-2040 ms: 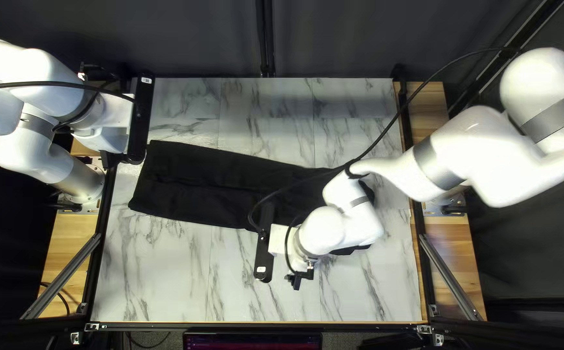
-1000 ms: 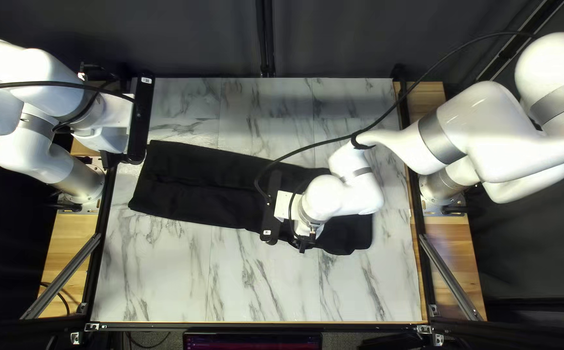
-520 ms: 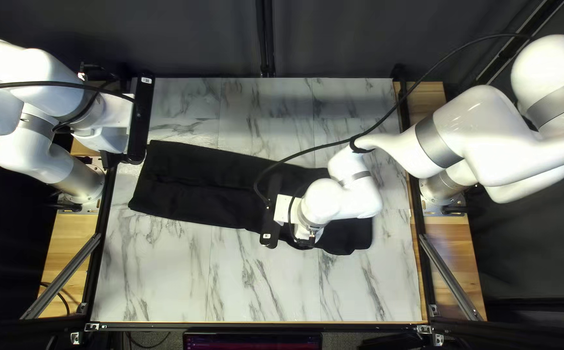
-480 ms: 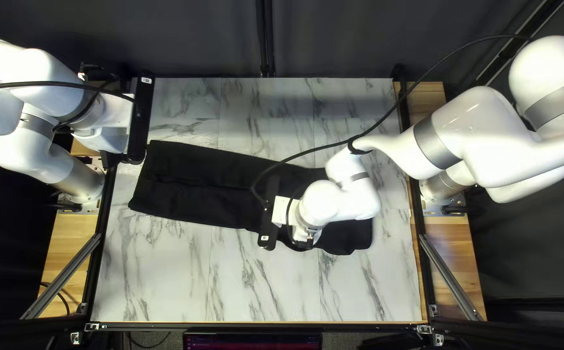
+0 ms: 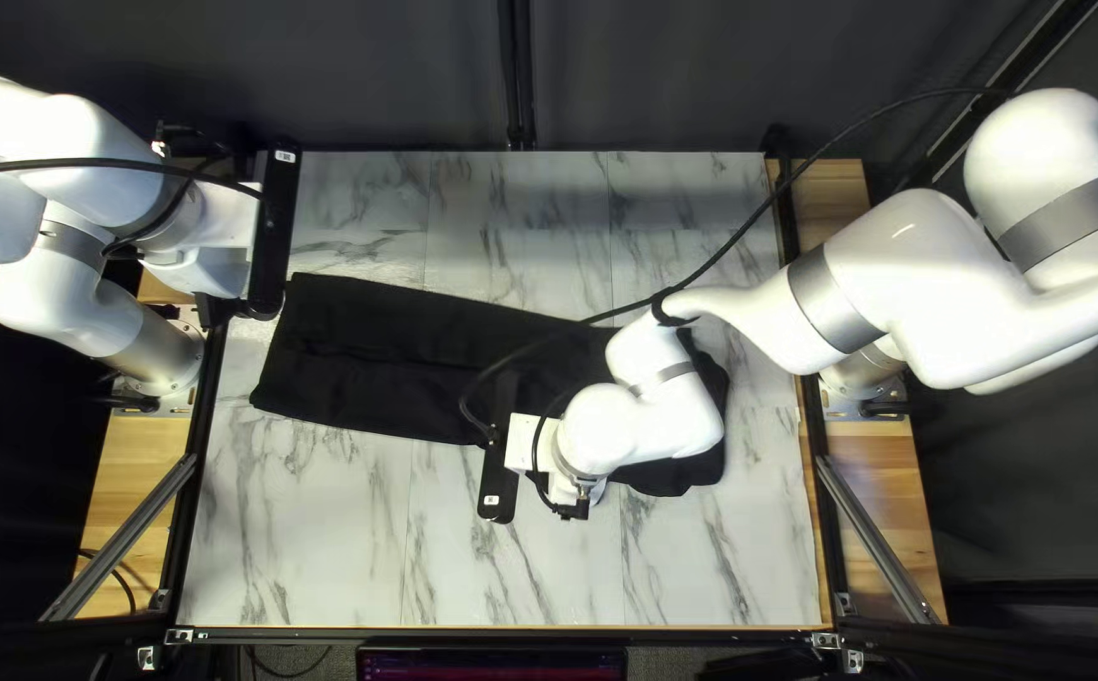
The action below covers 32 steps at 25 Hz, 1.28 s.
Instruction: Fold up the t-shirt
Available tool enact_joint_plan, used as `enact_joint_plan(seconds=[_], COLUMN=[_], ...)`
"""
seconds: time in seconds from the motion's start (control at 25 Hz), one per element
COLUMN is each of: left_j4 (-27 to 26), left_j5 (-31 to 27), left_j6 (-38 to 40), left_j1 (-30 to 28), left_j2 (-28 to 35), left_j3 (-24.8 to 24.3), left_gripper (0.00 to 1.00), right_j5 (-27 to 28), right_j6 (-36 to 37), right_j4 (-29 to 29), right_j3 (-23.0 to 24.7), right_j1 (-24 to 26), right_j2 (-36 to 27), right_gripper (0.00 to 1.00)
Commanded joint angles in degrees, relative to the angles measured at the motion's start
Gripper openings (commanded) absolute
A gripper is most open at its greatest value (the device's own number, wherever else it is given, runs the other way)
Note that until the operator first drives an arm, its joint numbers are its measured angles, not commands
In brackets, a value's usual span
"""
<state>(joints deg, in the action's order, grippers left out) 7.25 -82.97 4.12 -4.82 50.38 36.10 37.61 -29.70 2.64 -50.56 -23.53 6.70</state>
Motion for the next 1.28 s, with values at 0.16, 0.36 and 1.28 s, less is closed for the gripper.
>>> enact_joint_plan(seconds=[0.16, 0.36, 1.28], left_j4=[0.00, 0.00, 0.00], left_j5=[0.00, 0.00, 0.00], left_j6=[0.00, 0.00, 0.00], left_j1=[0.00, 0.00, 0.00], left_j2=[0.00, 0.00, 0.00], left_j3=[0.00, 0.00, 0.00], left_gripper=[1.00, 1.00, 1.00], right_j5=[-4.16, -5.62, 1.79], right_j6=[1.00, 0.66, -12.10], right_j4=[0.08, -0.32, 1.83], right_j3=[5.81, 4.72, -3.38], right_j1=[3.01, 2.82, -2.13], right_j2=[-0.60, 1.68, 9.41], right_gripper=[1.00, 1.00, 0.47])
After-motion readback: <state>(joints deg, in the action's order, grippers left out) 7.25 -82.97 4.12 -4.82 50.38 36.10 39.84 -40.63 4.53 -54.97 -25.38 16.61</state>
